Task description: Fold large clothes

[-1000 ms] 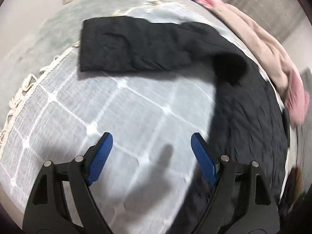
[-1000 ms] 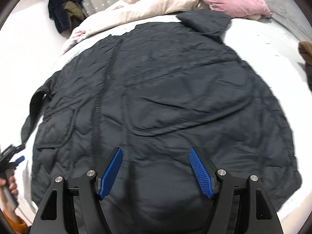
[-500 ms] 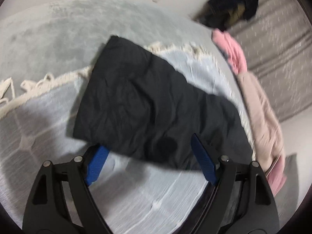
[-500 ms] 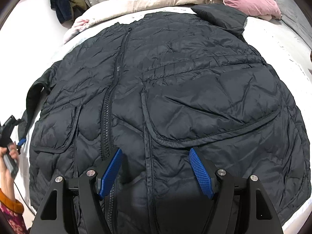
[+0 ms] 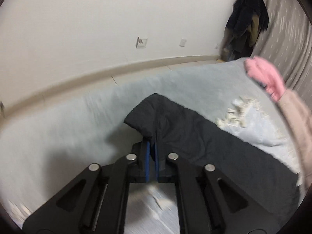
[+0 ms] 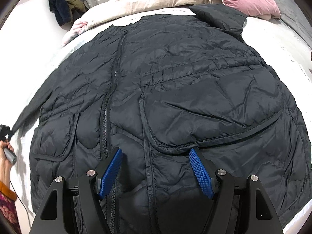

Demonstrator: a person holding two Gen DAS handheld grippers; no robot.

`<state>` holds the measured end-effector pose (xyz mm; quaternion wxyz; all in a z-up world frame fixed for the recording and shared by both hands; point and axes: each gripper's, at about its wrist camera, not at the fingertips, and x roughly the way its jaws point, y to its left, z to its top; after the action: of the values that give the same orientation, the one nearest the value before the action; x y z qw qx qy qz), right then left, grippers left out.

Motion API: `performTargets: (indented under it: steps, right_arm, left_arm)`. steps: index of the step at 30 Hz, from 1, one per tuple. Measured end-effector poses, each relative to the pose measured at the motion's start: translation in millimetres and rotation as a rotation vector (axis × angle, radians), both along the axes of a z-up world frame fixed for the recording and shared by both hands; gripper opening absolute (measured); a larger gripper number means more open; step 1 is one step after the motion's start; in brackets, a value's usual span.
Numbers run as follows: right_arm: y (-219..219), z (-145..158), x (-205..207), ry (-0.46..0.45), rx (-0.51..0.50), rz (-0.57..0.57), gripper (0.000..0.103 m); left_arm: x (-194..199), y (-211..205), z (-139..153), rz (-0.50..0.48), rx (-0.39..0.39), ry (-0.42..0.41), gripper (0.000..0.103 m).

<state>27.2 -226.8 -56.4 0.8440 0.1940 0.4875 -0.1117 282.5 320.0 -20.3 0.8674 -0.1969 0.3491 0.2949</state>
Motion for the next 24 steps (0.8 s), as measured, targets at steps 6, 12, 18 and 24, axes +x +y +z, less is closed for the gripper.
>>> performTargets:
  steps: [6,12,18,24]
  right_arm:
    - [-15.9,22.8,-8.8,-0.06,-0.143,-0.026,0.072]
    - [-72.4,36.7,-38.9,-0.072,-0.2,-0.192,0.072]
    - [-134.2,26.3,-86.8,-0.022,-0.185,-0.301,0.072]
    - [-173.4,2.6,-129.1,0.023,-0.067,-0.317,0.072]
  left_arm:
    - [-16.5,-17.4,7.7,-0.085,-0.046,-0.009,0.084]
    - [-49.6,-87.6,-27.2,-0.431,-0.224,0.201,0.084]
    - [-116.0,-161.7,-43.3,-0.767,-0.334,0.314,0.084]
    - [-157.4,-186.9,-46.8,-0.993,-0.541,0.346,0.084]
